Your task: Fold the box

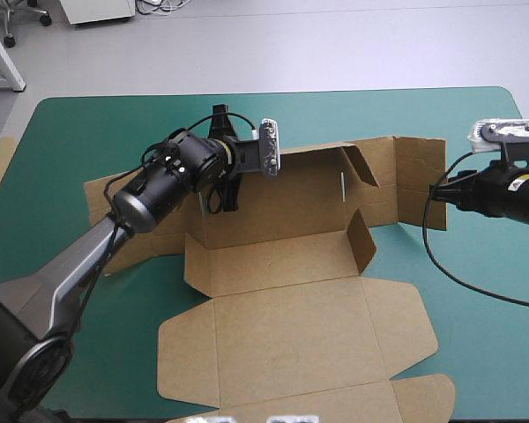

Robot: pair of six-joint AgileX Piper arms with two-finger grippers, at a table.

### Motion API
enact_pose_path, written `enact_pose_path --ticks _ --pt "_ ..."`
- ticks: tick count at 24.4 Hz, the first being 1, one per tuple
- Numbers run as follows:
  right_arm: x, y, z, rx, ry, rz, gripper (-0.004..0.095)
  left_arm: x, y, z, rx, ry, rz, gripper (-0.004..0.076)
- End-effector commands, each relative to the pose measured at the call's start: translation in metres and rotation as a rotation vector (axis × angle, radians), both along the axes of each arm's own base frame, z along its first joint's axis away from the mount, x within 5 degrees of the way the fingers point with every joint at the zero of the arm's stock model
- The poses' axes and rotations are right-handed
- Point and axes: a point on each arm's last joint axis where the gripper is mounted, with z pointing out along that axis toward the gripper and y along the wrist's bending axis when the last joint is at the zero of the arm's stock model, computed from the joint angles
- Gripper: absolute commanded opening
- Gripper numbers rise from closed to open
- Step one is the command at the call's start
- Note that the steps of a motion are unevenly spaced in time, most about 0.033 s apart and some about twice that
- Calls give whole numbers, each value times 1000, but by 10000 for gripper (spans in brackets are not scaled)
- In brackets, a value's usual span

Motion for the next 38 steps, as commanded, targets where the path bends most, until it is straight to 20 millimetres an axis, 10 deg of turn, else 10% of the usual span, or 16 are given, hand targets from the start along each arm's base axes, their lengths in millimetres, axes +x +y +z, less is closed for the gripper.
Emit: enact_pose_path --ticks 1,5,10,28,38 --pt "-1 -1 28 10 -101 -5 391 -34 21 13 -150 -198 -11 -11" --pt "10 -1 22 19 -44 2 391 -65 38 -5 -259 -185 19 -11" --pt "23 1 29 35 2 26 391 -87 22 -14 45 -263 -87 -11" --pt "103 5 60 67 84 118 391 -114 2 -19 -149 -241 112 -11" --pt "166 10 33 145 90 167 380 -129 -5 -37 -150 -412 100 -11"
